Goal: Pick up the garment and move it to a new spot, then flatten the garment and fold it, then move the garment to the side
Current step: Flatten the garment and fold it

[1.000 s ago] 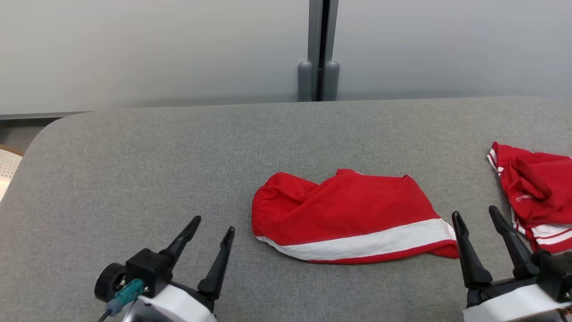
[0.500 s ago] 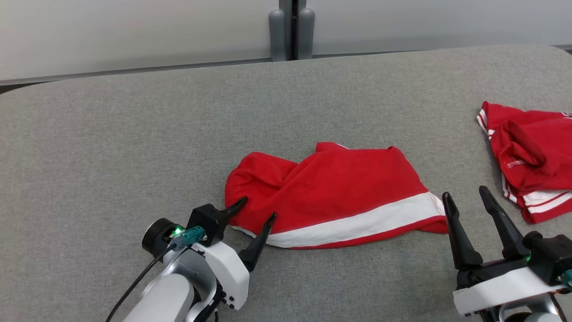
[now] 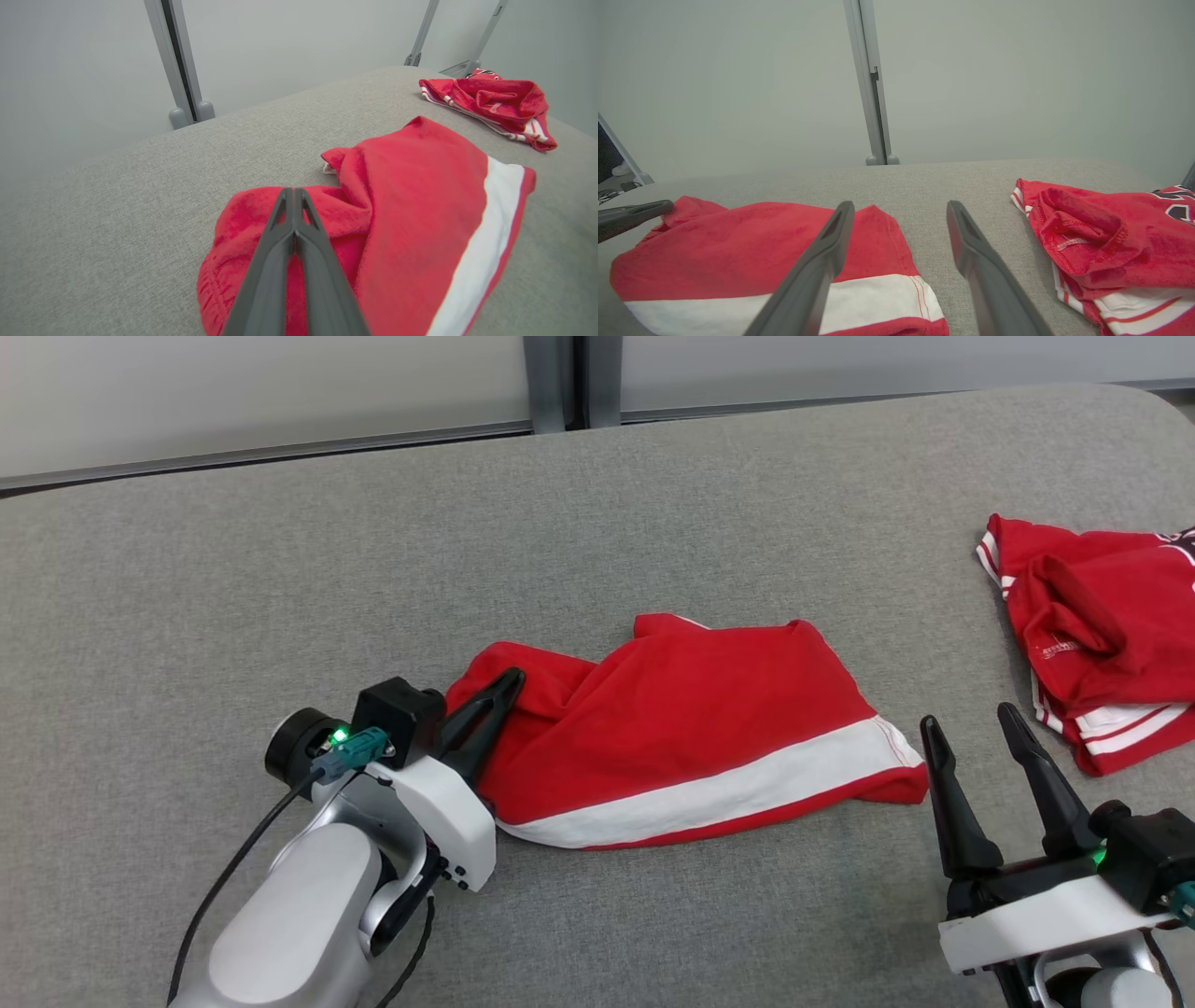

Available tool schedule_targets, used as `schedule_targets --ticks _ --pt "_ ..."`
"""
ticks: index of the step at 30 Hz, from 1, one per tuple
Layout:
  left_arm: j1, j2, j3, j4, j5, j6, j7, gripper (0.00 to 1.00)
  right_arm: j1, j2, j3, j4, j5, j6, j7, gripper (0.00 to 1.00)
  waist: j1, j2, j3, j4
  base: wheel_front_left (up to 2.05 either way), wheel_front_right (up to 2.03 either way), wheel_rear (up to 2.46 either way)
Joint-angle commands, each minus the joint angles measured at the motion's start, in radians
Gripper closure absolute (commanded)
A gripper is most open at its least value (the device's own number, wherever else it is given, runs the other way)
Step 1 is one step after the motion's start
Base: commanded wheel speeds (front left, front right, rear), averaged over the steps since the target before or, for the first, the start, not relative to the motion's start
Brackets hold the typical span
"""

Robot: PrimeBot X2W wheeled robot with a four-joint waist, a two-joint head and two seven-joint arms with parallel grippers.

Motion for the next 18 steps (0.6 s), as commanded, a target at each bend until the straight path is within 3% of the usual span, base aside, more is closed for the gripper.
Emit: schedule_targets --ticks 1,16,17,18 --pt "-0.020 0.010 0.004 0.011 -0.008 -0.003 -0.004 1.00 -0.009 0.001 0.003 0.004 0.009 0.000 -0.010 0.00 0.0000 0.0000 0.005 -0.011 0.00 0.00 0.00" --pt "-0.005 0.032 0.012 -0.015 -0.032 0.009 -0.041 1.00 0.000 0.014 -0.026 0.006 -0.004 0.000 -0.024 0.00 0.0000 0.0000 0.005 -0.016 0.00 0.00 0.00" --pt "-0.003 0.030 0.015 -0.019 -0.035 0.012 -0.049 0.93 0.000 0.014 -0.027 0.007 -0.005 0.000 -0.025 0.00 0.0000 0.0000 0.003 -0.013 0.00 0.00 0.00" --pt "0.000 0.028 0.020 -0.025 -0.035 0.019 -0.060 0.32 0.000 0.014 -0.025 0.008 -0.006 0.000 -0.025 0.00 0.0000 0.0000 -0.001 -0.010 0.00 0.00 0.00"
